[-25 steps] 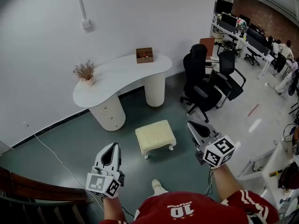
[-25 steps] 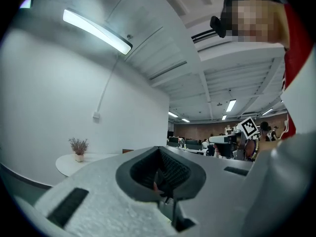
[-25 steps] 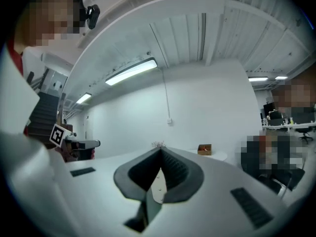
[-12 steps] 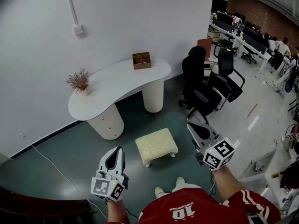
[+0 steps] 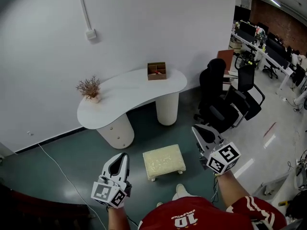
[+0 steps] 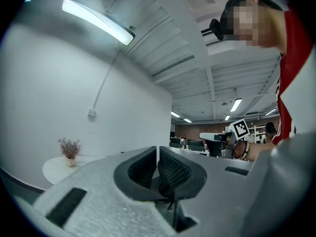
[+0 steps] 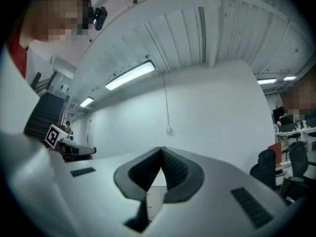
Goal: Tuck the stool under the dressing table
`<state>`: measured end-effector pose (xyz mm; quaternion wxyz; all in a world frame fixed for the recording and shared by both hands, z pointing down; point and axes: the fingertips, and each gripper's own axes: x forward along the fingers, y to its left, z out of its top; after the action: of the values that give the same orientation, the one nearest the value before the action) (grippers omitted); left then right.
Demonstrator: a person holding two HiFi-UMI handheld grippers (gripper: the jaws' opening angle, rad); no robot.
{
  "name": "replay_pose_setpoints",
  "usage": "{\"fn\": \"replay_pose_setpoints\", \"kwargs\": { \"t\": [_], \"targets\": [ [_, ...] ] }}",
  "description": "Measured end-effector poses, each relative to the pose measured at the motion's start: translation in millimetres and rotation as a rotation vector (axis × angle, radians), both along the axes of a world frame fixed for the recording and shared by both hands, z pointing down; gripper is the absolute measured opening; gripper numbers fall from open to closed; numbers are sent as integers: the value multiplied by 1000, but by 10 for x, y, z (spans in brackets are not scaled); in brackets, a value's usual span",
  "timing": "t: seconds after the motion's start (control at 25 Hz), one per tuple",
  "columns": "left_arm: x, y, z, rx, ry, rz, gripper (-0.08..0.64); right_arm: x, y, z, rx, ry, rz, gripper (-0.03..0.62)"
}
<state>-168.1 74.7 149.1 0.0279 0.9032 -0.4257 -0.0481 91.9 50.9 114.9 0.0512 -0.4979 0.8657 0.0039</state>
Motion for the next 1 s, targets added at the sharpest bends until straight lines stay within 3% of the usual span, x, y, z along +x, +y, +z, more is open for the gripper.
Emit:
{"fn": "replay_pose_setpoints", "kwargs": {
  "t": [0.08,0.16,0.24,0.32,0.52,0.84,1.0],
  "targets": [
    [132,-104,-16,-3,5,-2,74,21,-140,-33,24,25,-51,19],
    [262,-201,-40,5,14,-11,206,-2,-251,-34,38,61,-115,224],
    [388,-294,-49,31,-13,-24,386,-4,-360,-17,37,64,-159,355],
    [487,-378,-52,58,-54,-48,488,2,-458,22,25,52,-191,464],
    [544,-572,13,38,-48,-101,526,13,-598,189,-14,36,-231,495],
    [335,-752,358,-54,-56,-53,525,-48,-791,665,-147,67,-187,492],
    [184,-875,733,-95,-122,0,526,-134,-792,1043,-229,80,-176,484]
  ]
}}
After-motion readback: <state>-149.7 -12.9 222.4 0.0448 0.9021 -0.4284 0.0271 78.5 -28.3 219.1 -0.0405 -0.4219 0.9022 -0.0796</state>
